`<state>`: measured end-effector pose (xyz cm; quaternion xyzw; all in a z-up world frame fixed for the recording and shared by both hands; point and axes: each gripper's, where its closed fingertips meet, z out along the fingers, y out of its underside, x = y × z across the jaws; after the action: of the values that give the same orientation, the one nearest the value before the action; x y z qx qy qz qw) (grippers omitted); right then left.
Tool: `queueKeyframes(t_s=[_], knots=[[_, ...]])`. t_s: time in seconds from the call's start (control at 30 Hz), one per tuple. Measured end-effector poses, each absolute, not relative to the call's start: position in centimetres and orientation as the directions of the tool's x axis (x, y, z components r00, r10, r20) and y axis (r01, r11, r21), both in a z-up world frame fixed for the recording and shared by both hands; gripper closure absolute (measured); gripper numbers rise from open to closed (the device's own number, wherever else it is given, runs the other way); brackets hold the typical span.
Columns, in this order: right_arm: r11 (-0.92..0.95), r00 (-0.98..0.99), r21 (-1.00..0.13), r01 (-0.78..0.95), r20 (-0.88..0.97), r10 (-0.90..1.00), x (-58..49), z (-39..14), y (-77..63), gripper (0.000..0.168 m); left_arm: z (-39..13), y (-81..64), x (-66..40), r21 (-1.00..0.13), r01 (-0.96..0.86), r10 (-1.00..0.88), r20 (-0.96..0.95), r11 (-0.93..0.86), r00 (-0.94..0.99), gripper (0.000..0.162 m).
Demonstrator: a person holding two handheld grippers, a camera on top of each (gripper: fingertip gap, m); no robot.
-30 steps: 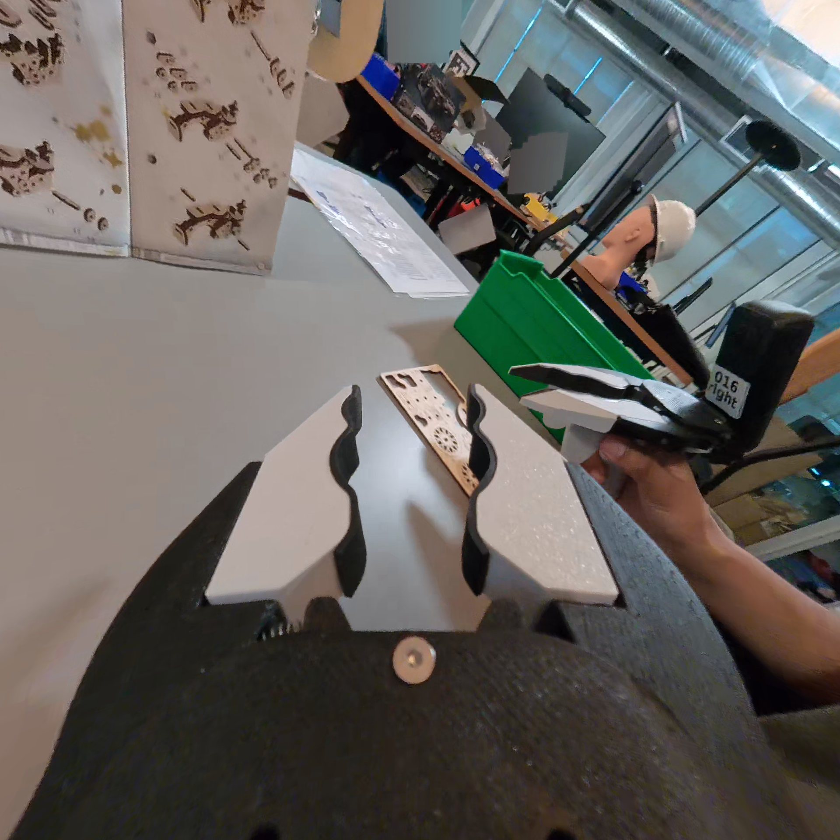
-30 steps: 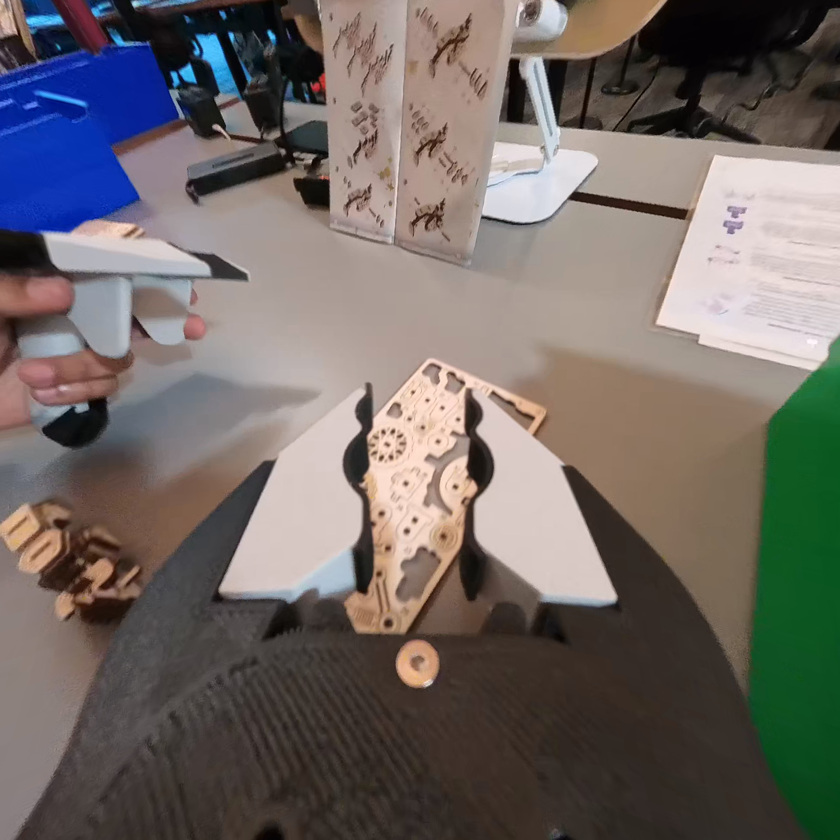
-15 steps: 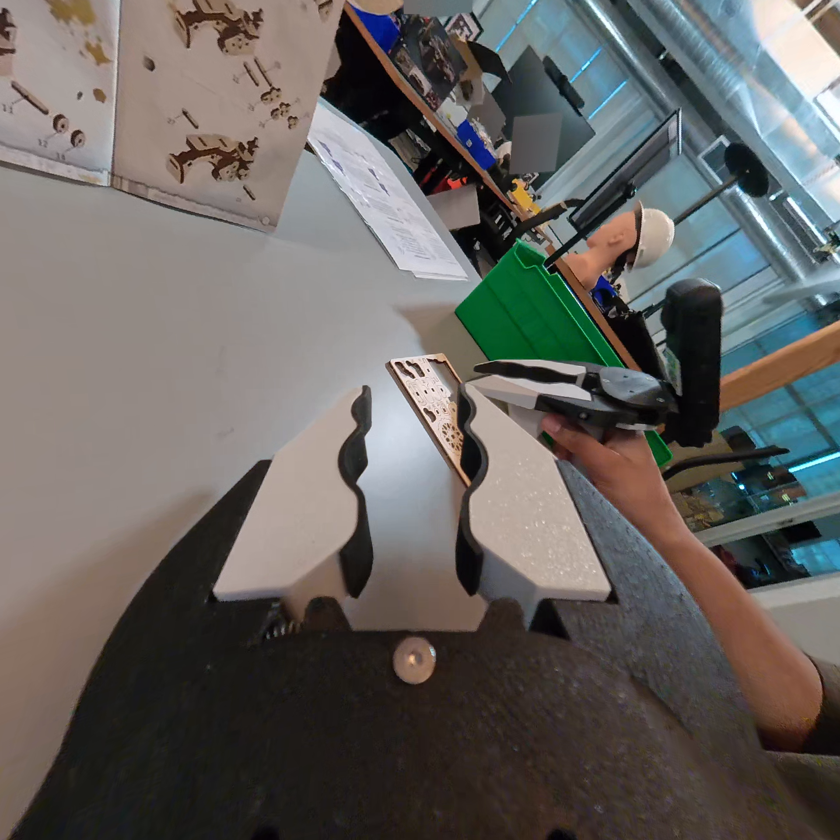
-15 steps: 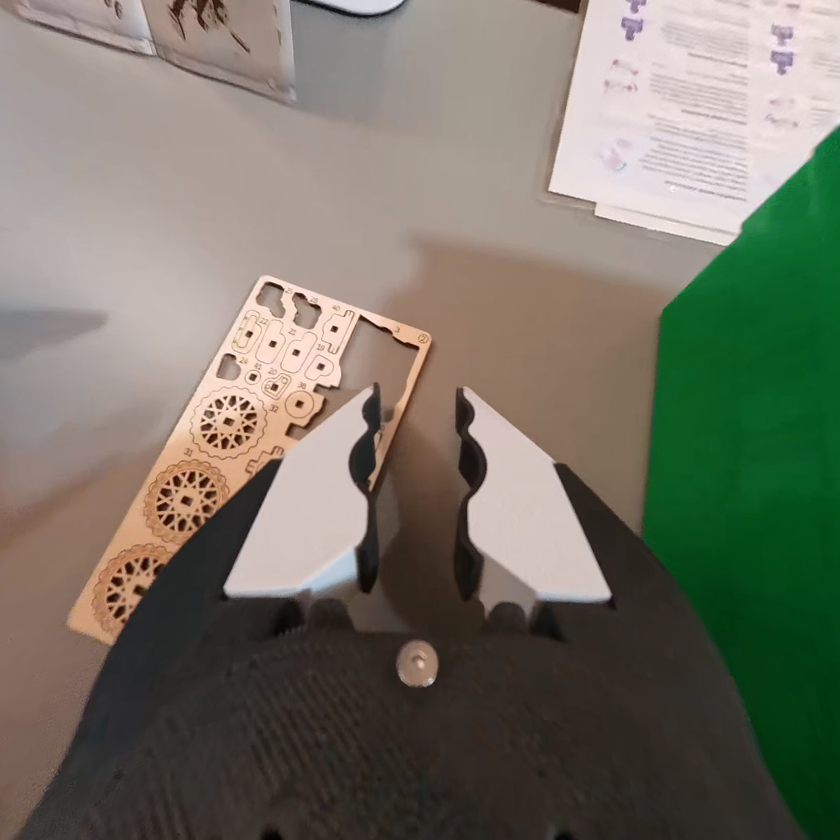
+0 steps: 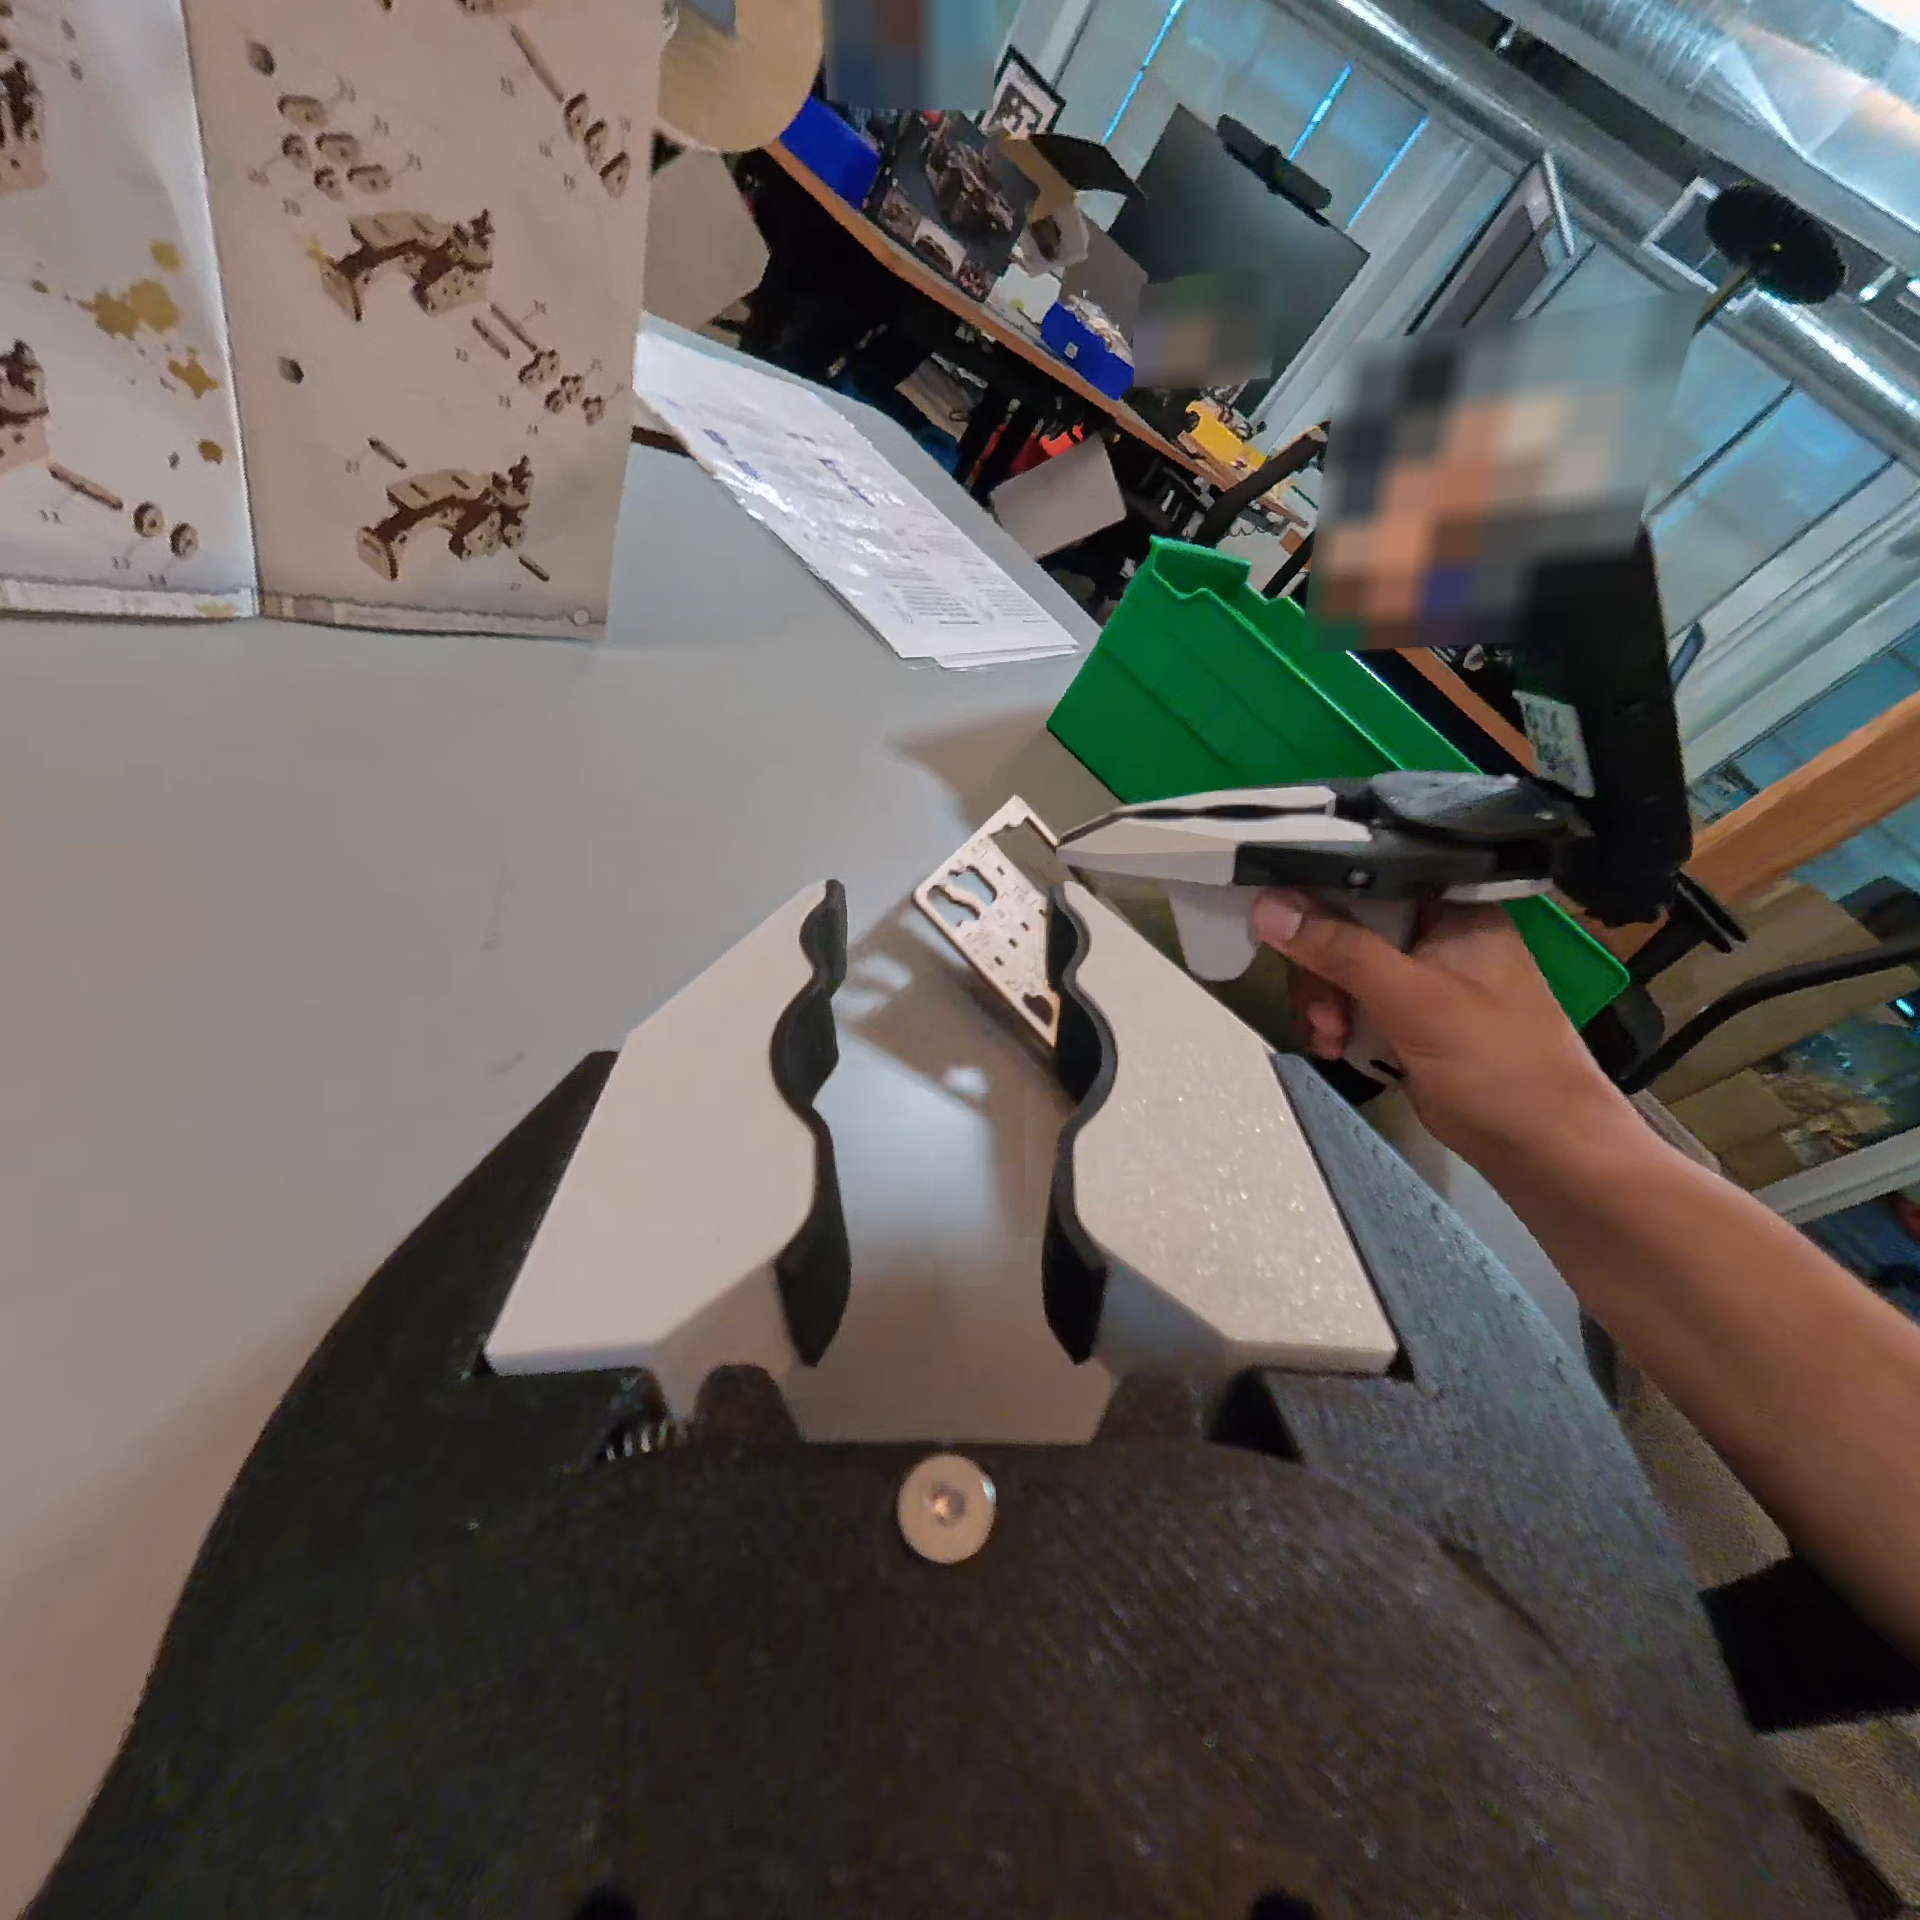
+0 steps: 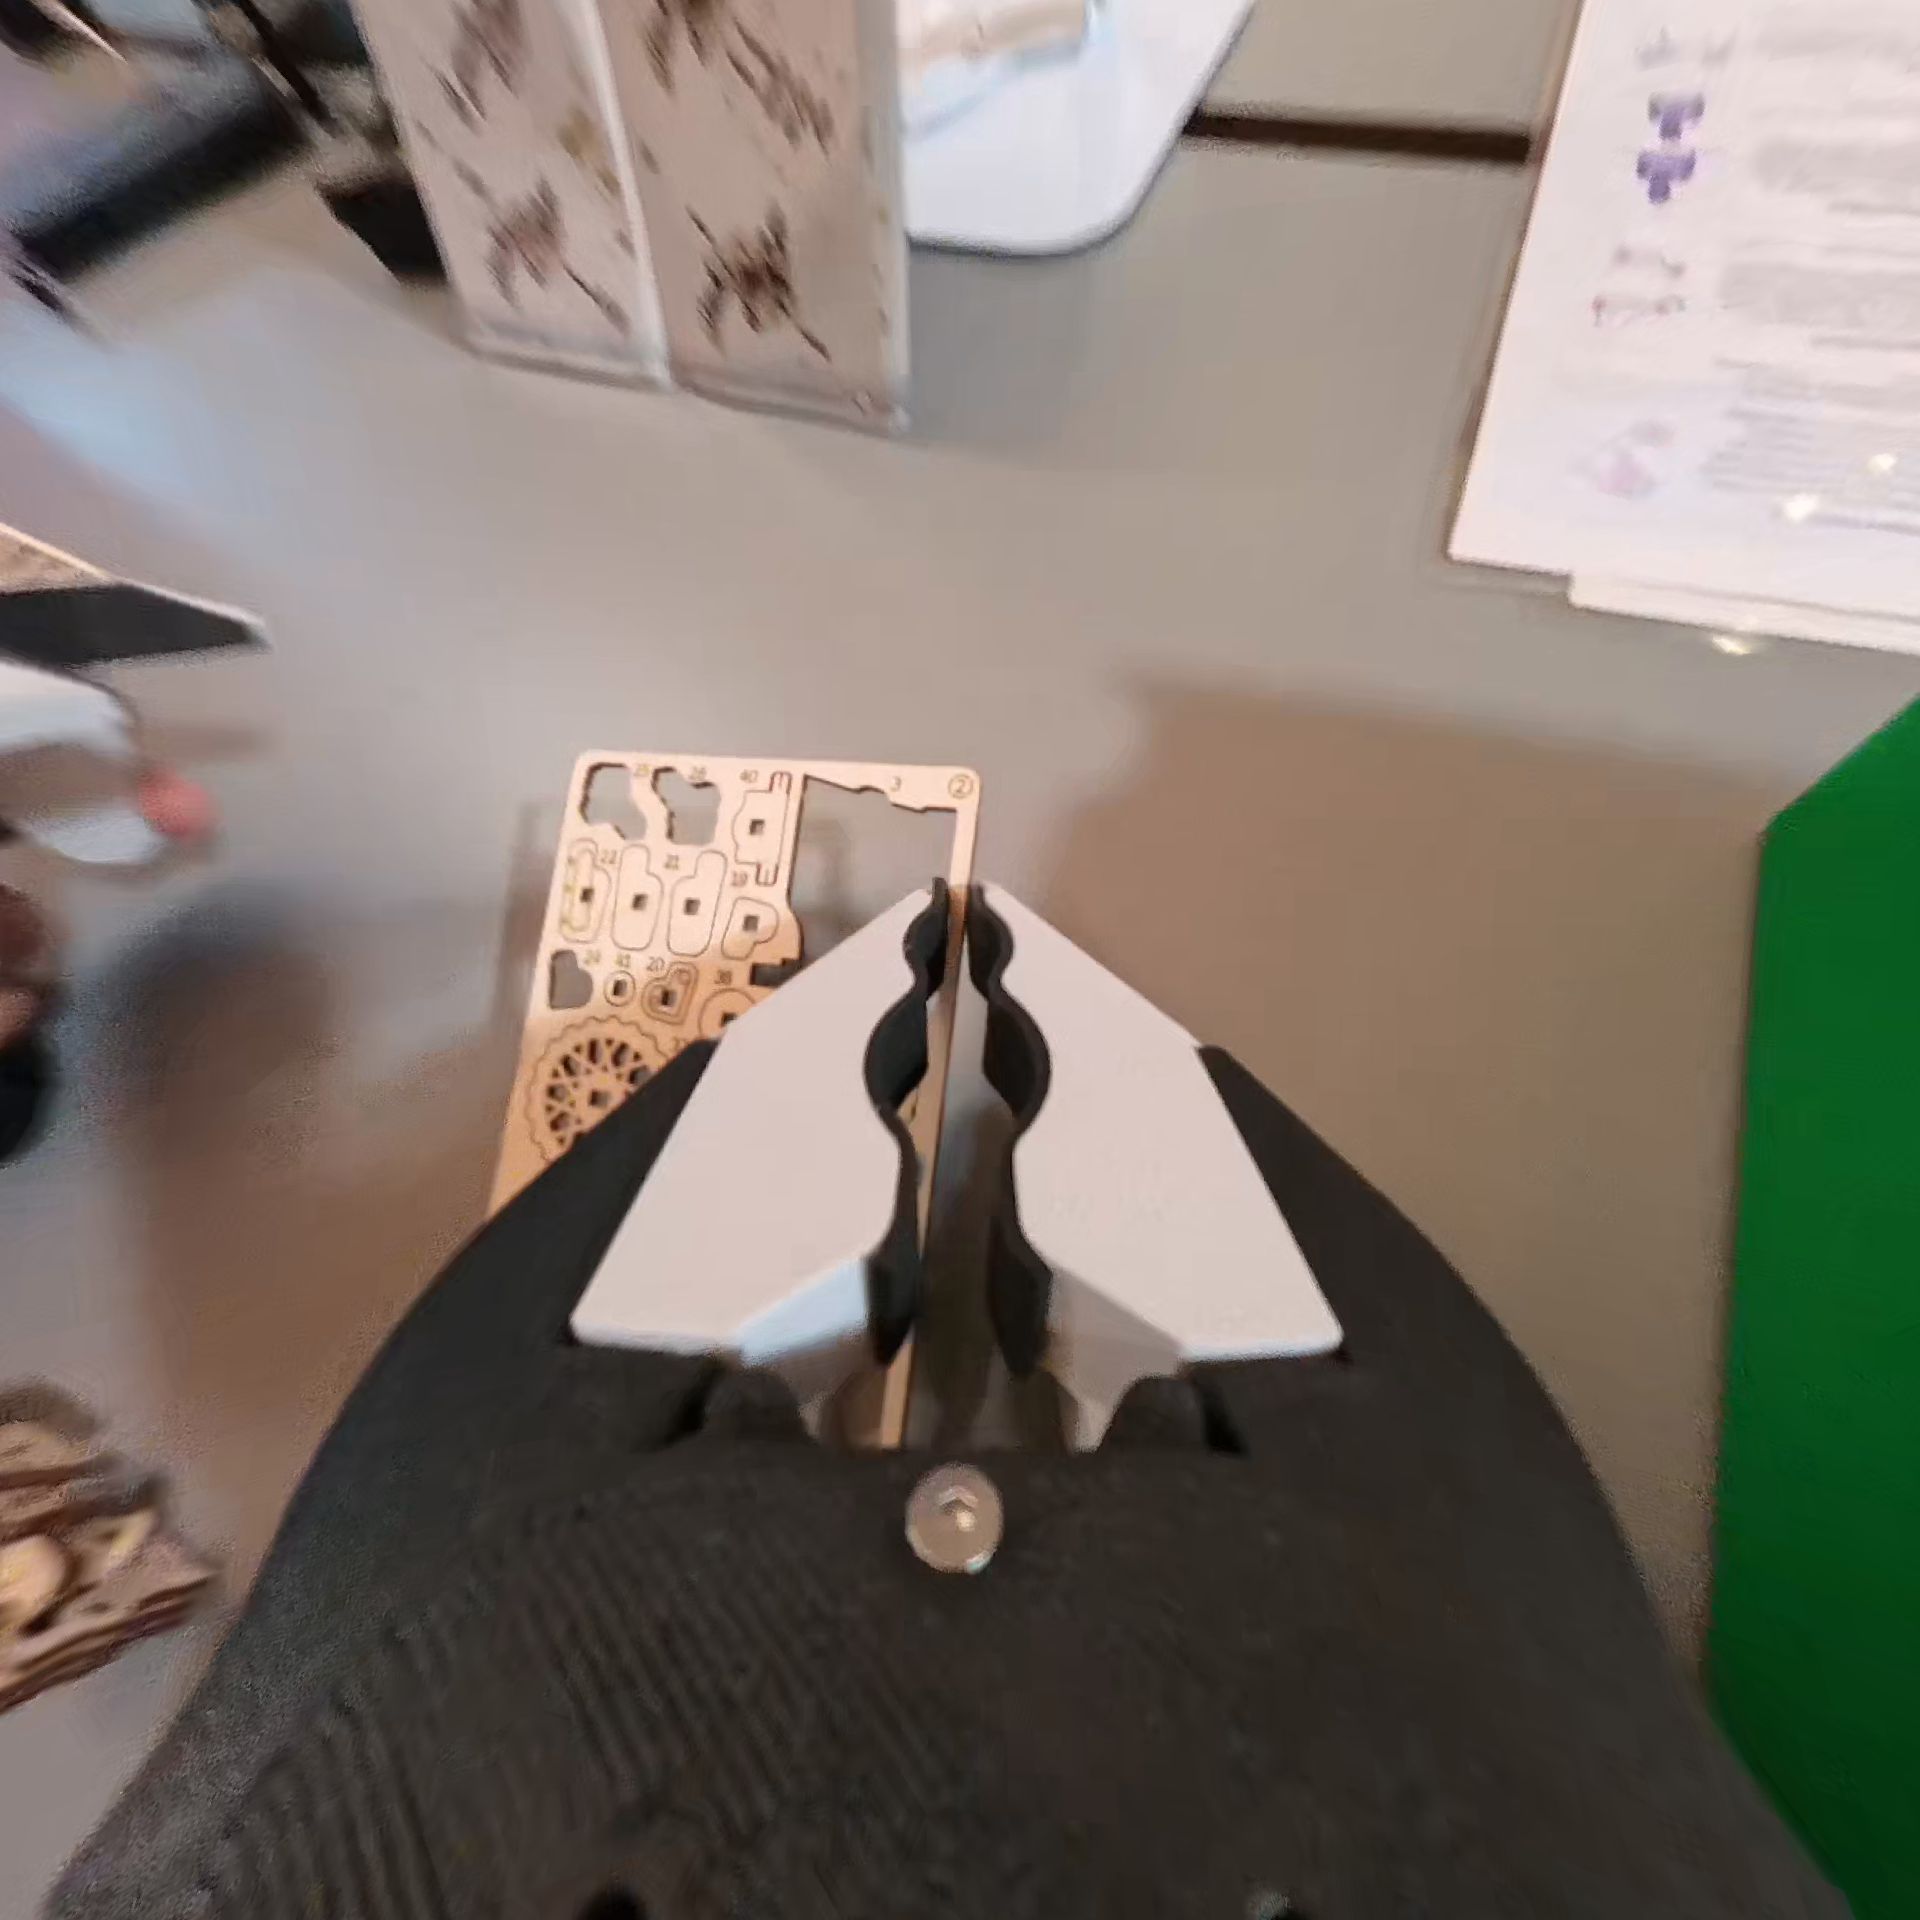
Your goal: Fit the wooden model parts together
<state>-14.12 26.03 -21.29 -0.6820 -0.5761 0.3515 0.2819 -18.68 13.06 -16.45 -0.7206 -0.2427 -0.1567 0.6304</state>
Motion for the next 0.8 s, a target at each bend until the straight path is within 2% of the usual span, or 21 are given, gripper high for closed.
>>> queueKeyframes(t_s=[0.03, 0.2, 0.3, 0.4, 0.5, 0.53, 0.57, 0.63, 0.7, 0.8], knots=[[-0.187, 0.070, -0.812, 0.553, -0.178, 0.982, -14.1, -20.1, 25.5, 0.166, -16.2, 13.1, -18.3, -0.843, 0.530, 0.137, 0.517, -0.088, 0.845, 0.123], [-0.126, -0.029, -0.905, 0.406, -0.150, 0.988, -13.6, -14.7, 22.7, 0.167, -15.2, 13.6, -15.6, -0.847, 0.525, 0.014, 0.526, -0.079, 0.851, 0.098], [-0.083, -0.079, -0.938, 0.338, -0.116, 0.990, -13.8, -12.5, 21.0, 0.167, -15.2, 13.8, -14.1, -0.809, 0.578, -0.061, 0.586, -0.108, 0.808, 0.100], [-0.052, -0.137, -0.952, 0.302, -0.097, 0.986, -14.4, -11.6, 18.9, 0.167, -15.3, 13.7, -13.5, -0.765, 0.636, -0.104, 0.644, -0.103, 0.758, 0.119], [-0.027, -0.203, -0.961, 0.276, -0.085, 0.975, -15.0, -11.7, 16.9, 0.166, -14.4, 13.2, -14.0, -0.726, 0.686, -0.155, 0.683, -0.038, 0.714, 0.157], [-0.015, -0.229, -0.965, 0.262, -0.077, 0.970, -15.0, -11.7, 16.5, 0.168, -14.2, 13.0, -14.4, -0.717, 0.697, -0.162, 0.690, -0.020, 0.706, 0.161], [-0.016, -0.262, -0.968, 0.250, -0.084, 0.961, -15.0, -11.7, 16.1, 0.161, -14.2, 12.9, -15.0, -0.712, 0.702, -0.156, 0.694, -0.005, 0.703, 0.162], [-0.061, -0.311, -0.969, 0.241, -0.136, 0.941, -15.0, -11.7, 15.8, 0.128, -13.9, 12.7, -15.5, -0.712, 0.702, -0.189, 0.689, -0.001, 0.699, 0.162], [-0.117, -0.332, -0.958, 0.262, -0.203, 0.921, -15.2, -12.0, 16.1, 0.109, -13.7, 12.6, -16.0, -0.708, 0.706, -0.223, 0.690, -0.012, 0.688, 0.162], [-0.177, -0.402, -0.935, 0.307, -0.296, 0.866, -15.8, -12.7, 15.5, 0.098, -13.4, 12.6, -15.7, -0.700, 0.713, -0.287, 0.693, -0.048, 0.661, 0.162]])
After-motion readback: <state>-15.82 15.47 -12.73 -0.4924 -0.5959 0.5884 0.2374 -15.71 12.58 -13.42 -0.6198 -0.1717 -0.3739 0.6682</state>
